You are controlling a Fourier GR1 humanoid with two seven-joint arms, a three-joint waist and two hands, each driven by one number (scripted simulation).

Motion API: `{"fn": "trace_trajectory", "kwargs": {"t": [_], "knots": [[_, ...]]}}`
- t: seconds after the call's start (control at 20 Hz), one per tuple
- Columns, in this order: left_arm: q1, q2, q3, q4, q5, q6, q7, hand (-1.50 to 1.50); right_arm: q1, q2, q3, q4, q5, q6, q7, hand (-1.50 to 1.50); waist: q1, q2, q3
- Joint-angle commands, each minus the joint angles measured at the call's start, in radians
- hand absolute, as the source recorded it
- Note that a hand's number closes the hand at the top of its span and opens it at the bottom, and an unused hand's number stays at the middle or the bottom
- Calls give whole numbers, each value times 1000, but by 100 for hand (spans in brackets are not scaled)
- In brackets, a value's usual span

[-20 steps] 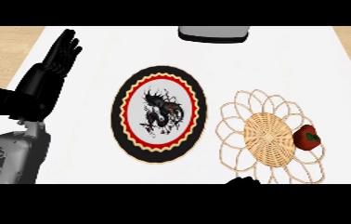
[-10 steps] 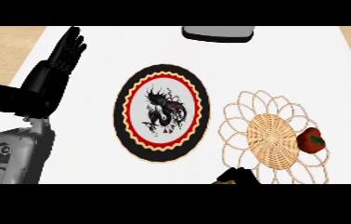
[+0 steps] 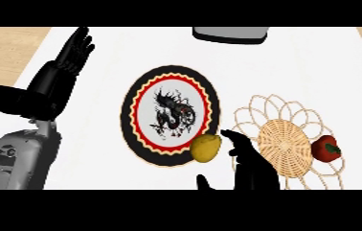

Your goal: Pick the lemon from the placemat and place it in the plate

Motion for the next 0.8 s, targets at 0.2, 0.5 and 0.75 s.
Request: {"fn": "trace_trajectory", "kwargs": {"t": [0.2,0.5,0.75], "knots": [[-5,-9,-4,18,1,-9,-24,0,-335,91,-153,319,-158,-260,48,-150,17,-5,3],[-8,-6,-4,47,-11,-12,-29,0,-541,93,-232,475,-238,-519,31,-150,-11,-16,2],[-37,13,38,78,1,-7,-13,0,-599,93,-179,603,-296,-765,36,-150,-41,-25,2]]}}
